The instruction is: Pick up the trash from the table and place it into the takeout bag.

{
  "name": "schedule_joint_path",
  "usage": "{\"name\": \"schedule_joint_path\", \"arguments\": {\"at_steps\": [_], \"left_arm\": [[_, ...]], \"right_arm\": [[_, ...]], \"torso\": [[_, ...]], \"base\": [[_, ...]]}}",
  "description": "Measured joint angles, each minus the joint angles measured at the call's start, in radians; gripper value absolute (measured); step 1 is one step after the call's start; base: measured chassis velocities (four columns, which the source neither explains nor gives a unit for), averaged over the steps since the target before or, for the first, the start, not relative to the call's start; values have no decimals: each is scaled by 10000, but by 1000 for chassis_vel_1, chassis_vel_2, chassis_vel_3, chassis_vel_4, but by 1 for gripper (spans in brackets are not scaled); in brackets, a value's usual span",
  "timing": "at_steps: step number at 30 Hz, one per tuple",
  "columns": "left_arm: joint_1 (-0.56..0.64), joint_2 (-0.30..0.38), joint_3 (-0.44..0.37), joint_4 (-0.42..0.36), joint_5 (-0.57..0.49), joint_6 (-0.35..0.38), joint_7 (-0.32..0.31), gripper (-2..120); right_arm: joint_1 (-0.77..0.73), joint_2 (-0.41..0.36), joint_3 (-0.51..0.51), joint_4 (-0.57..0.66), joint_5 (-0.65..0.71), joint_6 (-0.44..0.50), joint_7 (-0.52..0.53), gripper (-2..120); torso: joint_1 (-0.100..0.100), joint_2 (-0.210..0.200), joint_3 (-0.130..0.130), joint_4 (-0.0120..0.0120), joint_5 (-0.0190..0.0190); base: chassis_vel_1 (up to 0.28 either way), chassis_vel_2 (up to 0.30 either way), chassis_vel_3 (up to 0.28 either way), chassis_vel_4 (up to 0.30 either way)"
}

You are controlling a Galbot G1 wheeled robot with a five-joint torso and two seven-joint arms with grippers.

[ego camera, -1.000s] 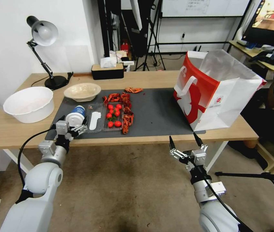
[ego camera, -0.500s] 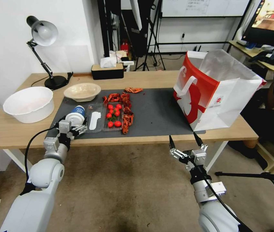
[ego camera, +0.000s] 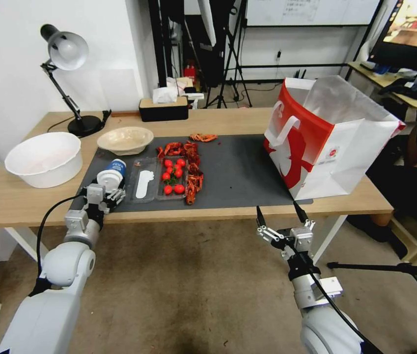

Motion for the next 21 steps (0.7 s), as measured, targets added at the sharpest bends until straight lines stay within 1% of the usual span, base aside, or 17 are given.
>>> {"name": "schedule_joint_path", "arguments": {"at_steps": [2,5,6,9,10,13,14,16,17,18,19,21], "left_arm": [[-56,65,58,-74,-87,-49,5,68],[-514,577,613,-336,-607,-361,303,68],[-514,577,613,-336,-607,-361,303,68],[-1235,1257,1495,-565,-1417,-516,661,68],[-1235,1257,1495,-565,-1417,-516,661,68],[-2475,2038,2609,-667,-2641,-644,1040,68],[-2740,2166,2828,-680,-2898,-647,1100,68],[-2785,2187,2864,-682,-2941,-647,1107,68],[-3389,2445,3297,-688,-3438,-651,1211,68],[-3778,2583,3568,-684,-3793,-652,1301,68],[-3778,2583,3568,-684,-3793,-652,1301,68],[-4592,2750,4263,-608,-4531,-665,1469,68]], "right_arm": [[0,0,0,20,0,-2,0,100],[-3,20,3,73,1,-10,-1,100],[-3,20,3,73,1,-10,-1,100],[-1,29,29,73,8,-15,4,100],[-1,29,29,73,8,-15,4,100],[29,20,88,114,12,-81,45,100],[36,18,96,123,14,-96,55,100],[37,17,96,125,14,-99,56,100],[63,0,113,141,15,-136,82,100],[75,-20,124,141,15,-157,96,100],[75,-20,124,141,15,-157,96,100],[121,-62,134,141,16,-188,123,100]], "torso": [[0,0,0,0,1],[0,0,0,-1,-1],[0,0,0,-1,-1],[0,0,0,-1,0],[0,0,0,-1,0],[0,0,0,-5,3],[0,-1,0,-4,2],[0,-1,0,-3,1],[0,-1,0,-8,6],[1,-1,1,-1,1],[1,-1,1,-1,1],[1,-1,0,-1,6]], "base": [[0,0,0,0],[0,0,0,0],[0,0,0,0],[0,0,0,0],[0,0,0,0],[0,0,0,0],[0,0,0,0],[0,0,0,0],[0,0,0,0],[0,0,0,0],[0,0,0,0],[0,0,0,0]]}}
